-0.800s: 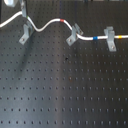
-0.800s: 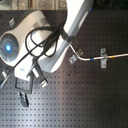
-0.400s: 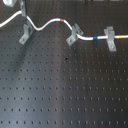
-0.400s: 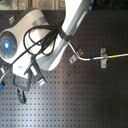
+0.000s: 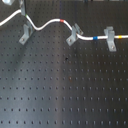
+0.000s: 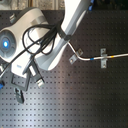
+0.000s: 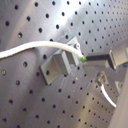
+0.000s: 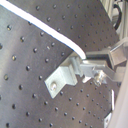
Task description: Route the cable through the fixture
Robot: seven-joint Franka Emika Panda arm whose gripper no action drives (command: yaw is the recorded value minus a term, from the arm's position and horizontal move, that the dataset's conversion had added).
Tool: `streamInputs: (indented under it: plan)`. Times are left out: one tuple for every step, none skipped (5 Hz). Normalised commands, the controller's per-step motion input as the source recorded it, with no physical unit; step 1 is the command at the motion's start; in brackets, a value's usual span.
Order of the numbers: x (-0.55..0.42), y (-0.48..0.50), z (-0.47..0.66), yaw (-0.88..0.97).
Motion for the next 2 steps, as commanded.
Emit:
streamInputs:
  plan:
    - [-0.008,-0.041,0.26,0.26]
    - [-0.067,-0.009,0.22,0.29]
